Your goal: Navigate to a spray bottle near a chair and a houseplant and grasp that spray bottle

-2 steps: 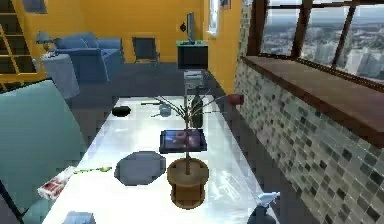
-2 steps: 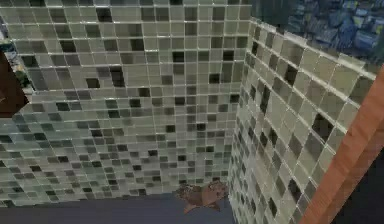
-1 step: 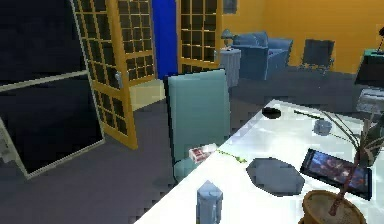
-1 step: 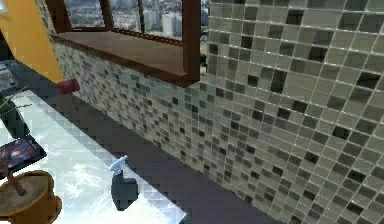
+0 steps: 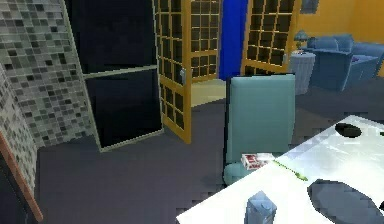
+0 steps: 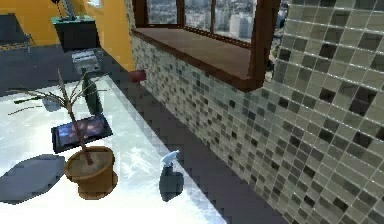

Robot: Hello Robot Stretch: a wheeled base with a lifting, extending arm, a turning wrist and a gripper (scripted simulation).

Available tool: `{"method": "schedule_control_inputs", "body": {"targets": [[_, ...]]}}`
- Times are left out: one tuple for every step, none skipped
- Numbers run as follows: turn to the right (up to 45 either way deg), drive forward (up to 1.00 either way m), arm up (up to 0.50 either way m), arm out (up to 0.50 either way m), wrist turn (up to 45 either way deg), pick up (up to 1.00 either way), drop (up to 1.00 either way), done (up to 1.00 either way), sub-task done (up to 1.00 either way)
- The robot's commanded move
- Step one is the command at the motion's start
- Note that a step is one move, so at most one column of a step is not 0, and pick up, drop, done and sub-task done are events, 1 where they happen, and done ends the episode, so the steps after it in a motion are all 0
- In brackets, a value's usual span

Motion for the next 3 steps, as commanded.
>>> {"method": "schedule_control_inputs", "body": {"targets": [[0.0,0.00,0.50,0.00,0.0,0.00,0.00,0.00,0.00],[0.0,0.00,0.26,0.00,0.0,0.00,0.00,0.00,0.00],[0.0,0.00,0.00,0.22,0.0,0.00,0.00,0.00,0.00]]}}
